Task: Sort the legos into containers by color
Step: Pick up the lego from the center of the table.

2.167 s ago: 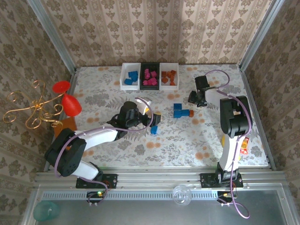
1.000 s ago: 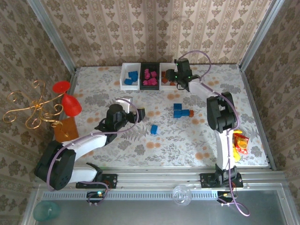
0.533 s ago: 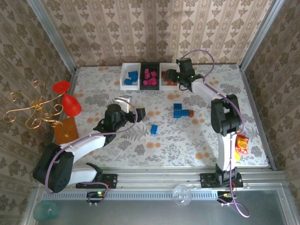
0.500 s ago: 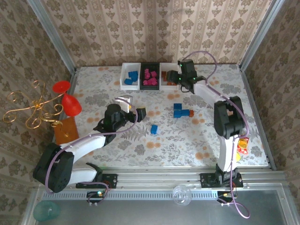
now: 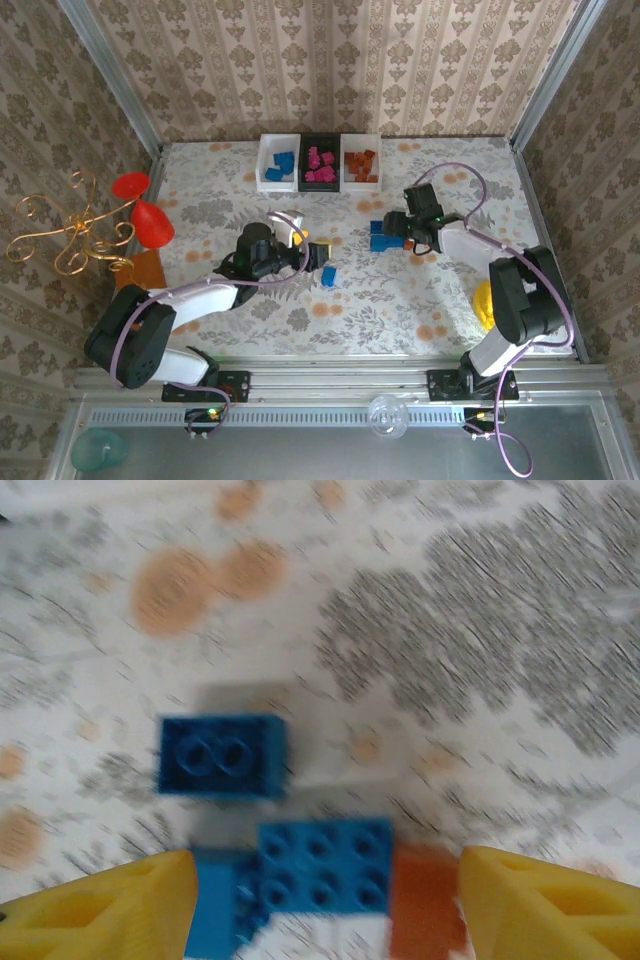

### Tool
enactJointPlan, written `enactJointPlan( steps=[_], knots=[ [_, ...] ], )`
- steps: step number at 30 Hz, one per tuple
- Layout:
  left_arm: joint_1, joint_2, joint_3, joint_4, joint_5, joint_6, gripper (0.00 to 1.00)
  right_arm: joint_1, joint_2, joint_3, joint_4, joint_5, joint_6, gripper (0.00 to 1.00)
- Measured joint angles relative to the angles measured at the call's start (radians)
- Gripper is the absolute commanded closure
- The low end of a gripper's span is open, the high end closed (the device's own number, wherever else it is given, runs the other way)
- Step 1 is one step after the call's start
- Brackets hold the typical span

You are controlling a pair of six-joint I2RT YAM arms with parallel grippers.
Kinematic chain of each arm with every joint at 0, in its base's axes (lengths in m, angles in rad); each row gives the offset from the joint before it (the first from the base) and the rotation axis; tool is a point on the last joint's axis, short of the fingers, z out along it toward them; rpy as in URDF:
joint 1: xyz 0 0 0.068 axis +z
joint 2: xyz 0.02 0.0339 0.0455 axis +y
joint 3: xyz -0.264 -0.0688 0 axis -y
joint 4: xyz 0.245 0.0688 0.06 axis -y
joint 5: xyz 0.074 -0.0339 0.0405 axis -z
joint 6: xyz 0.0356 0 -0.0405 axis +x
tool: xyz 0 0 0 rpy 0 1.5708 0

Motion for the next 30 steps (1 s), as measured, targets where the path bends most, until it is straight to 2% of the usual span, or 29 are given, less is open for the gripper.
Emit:
enactJointPlan(
  steps=[10, 30],
  knots=[
    [-0.019, 0.02, 0.016, 0.005, 0.014, 0.0, 0.13, -0.032, 0.021, -0.026, -0.024, 0.031, 0.022, 0.42],
    [-0.021, 0.02, 0.016, 0.005, 0.014, 0.001, 0.13, -0.075, 0.068, -0.026, -0.029, 0.03, 0.027, 0.56]
  ],
)
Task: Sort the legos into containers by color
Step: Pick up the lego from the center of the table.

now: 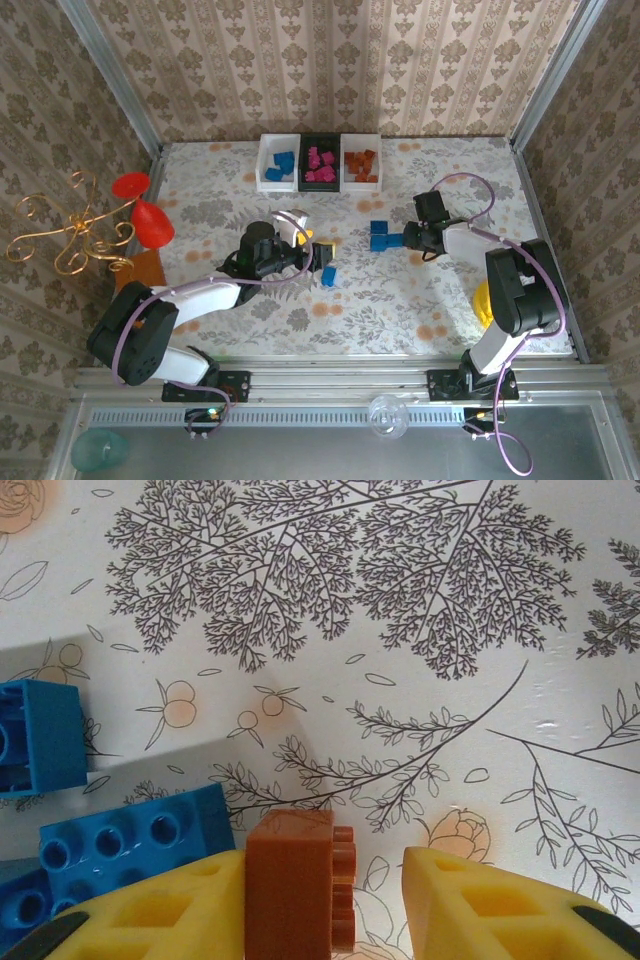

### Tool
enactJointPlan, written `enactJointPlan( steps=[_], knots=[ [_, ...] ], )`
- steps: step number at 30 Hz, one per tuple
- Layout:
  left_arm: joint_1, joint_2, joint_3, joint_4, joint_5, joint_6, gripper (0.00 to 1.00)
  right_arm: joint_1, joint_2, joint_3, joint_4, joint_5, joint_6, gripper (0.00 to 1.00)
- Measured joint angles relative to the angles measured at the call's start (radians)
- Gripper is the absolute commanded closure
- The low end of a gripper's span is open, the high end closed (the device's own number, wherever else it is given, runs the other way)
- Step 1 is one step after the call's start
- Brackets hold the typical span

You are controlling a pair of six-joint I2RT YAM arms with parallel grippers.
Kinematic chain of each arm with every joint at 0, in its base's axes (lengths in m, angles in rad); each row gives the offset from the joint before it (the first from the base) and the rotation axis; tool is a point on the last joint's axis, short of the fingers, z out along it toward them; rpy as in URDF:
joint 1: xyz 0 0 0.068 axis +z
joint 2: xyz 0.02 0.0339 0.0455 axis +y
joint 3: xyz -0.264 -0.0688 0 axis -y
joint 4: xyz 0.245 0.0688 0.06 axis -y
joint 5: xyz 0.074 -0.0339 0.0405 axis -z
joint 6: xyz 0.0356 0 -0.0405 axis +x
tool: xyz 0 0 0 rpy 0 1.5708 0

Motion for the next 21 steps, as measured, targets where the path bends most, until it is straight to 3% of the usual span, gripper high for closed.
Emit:
enactJointPlan(
  steps=[9, 21],
  knots=[
    [0.0, 0.0, 0.0, 0.0, 0.0, 0.0, 0.13, -0.003, 0.045, 0.0, 0.001, -0.012, 0.0, 0.6],
    [-0.001, 0.0, 0.0, -0.001, -0.001, 0.0, 0.14, -0.003, 0.057, 0.009, 0.028, -0.035, -0.001, 0.76]
  ],
)
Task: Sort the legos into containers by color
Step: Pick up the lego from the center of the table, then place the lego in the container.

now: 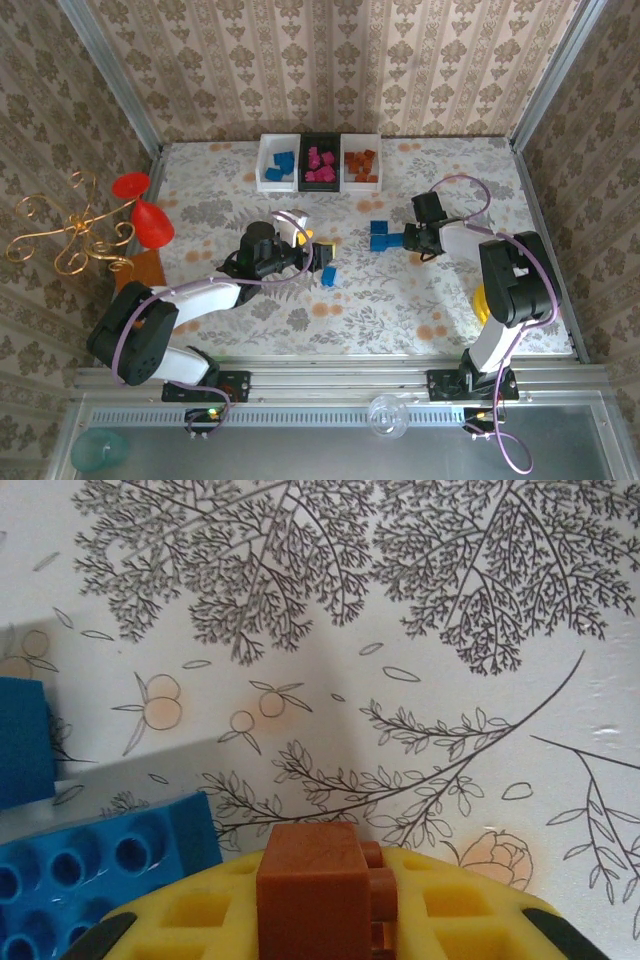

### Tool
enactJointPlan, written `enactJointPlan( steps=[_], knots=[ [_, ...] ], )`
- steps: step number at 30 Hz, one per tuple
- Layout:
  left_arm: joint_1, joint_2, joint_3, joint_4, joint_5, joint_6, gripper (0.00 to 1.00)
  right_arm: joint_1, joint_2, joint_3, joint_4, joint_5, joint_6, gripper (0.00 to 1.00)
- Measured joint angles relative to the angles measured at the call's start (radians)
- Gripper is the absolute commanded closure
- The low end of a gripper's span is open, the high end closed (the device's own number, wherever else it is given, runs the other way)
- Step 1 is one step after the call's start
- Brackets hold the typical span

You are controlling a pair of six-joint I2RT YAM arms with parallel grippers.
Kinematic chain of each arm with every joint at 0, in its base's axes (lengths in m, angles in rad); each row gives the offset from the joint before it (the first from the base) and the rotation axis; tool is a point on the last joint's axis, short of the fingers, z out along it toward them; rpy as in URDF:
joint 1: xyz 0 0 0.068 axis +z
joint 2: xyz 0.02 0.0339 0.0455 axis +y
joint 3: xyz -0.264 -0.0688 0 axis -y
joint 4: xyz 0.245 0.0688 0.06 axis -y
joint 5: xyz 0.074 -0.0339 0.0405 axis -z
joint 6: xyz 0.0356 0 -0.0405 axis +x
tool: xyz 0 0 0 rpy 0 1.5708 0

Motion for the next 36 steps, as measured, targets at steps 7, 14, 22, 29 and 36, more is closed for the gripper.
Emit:
enactJointPlan(
  steps=[7, 14, 22, 29, 36],
  knots=[
    [0.0, -0.018, 0.0, -0.034, -0.037, 0.01, 0.13, 0.042, -0.174, -0.066, 0.094, -0.027, -0.001, 0.78],
    [0.0, -0.103, 0.0, -0.055, -0.175, 0.05, 0.12, 0.136, -0.15, 0.012, 0.223, -0.062, 0.005, 0.78],
    [0.01, -0.187, -0.019, -0.102, -0.348, 0.073, 0.11, 0.145, 0.164, 0.359, 0.286, -0.071, 0.024, 0.78],
    [0.017, -0.231, -0.039, -0.12, -0.399, 0.079, 0.11, 0.126, 0.44, 0.709, 0.25, -0.069, 0.043, 0.69],
    [0.024, -0.235, -0.039, -0.134, -0.41, 0.08, 0.1, 0.104, 0.547, 0.909, 0.146, -0.115, 0.066, 0.49]
  ],
)
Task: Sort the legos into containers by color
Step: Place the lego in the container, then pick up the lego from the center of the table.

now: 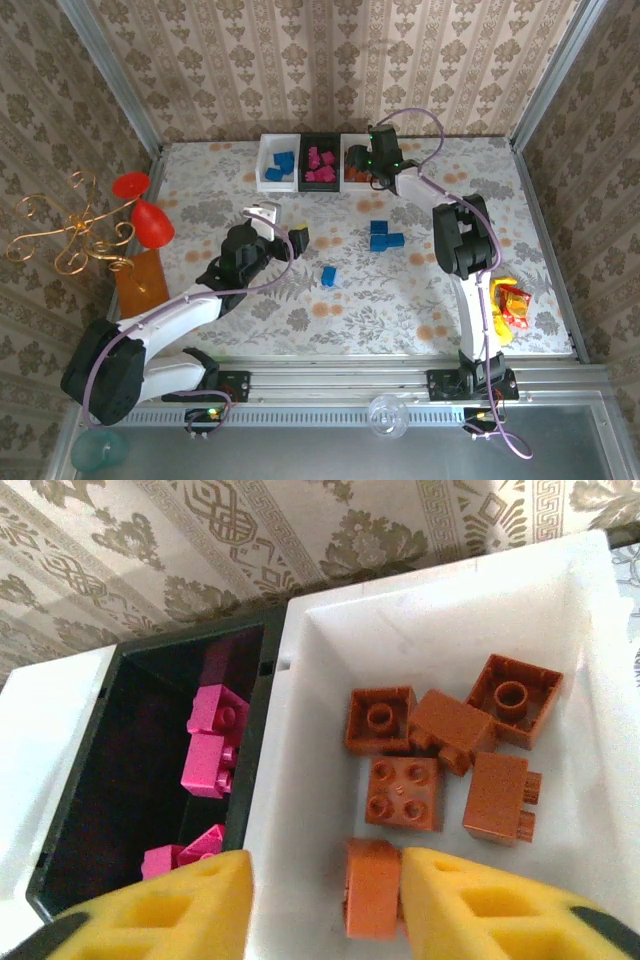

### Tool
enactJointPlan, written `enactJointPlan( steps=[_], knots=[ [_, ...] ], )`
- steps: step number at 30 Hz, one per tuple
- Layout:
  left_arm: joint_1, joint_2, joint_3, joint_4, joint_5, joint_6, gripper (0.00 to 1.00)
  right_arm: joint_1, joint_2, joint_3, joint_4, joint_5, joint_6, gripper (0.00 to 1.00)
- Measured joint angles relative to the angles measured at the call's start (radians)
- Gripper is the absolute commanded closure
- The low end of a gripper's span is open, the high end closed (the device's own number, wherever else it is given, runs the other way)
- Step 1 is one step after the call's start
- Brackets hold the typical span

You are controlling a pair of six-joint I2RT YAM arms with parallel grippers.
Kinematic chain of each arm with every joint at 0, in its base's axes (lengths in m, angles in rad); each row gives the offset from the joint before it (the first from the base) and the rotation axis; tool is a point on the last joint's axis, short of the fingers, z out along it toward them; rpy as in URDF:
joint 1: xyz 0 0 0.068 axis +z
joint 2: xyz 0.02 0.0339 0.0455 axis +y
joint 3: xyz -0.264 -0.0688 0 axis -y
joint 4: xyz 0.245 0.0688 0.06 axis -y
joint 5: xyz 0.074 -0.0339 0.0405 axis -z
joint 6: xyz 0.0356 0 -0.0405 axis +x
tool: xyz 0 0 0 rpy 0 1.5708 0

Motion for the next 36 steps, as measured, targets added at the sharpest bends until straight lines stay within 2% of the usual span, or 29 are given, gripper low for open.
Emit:
enactJointPlan(
  steps=[4, 12, 20, 25, 31, 36],
  knots=[
    [0.0, 0.0, 0.0, -0.017, -0.003, 0.0, 0.1, 0.0, -0.056, -0.064, -0.006, 0.011, -0.019, 0.43],
    [0.008, -0.002, 0.0, -0.028, 0.011, 0.0, 0.1, 0.011, -0.425, -0.547, 0.059, 0.031, -0.038, 0.34],
    [0.006, 0.023, 0.044, -0.101, 0.101, 0.009, 0.14, 0.053, -0.626, -0.809, 0.019, 0.042, -0.015, 0.31],
    [-0.052, 0.071, 0.095, -0.15, 0.096, 0.031, 0.15, 0.109, -0.714, -0.867, -0.08, 0.094, -0.038, 0.27],
    [-0.157, 0.165, 0.185, -0.256, 0.021, 0.034, 0.14, 0.124, -0.819, -0.91, -0.133, 0.095, -0.08, 0.19],
    [-0.245, 0.23, 0.204, -0.336, -0.053, 0.014, 0.13, 0.124, -0.932, -0.993, -0.133, 0.069, -0.117, 0.07]
  ],
)
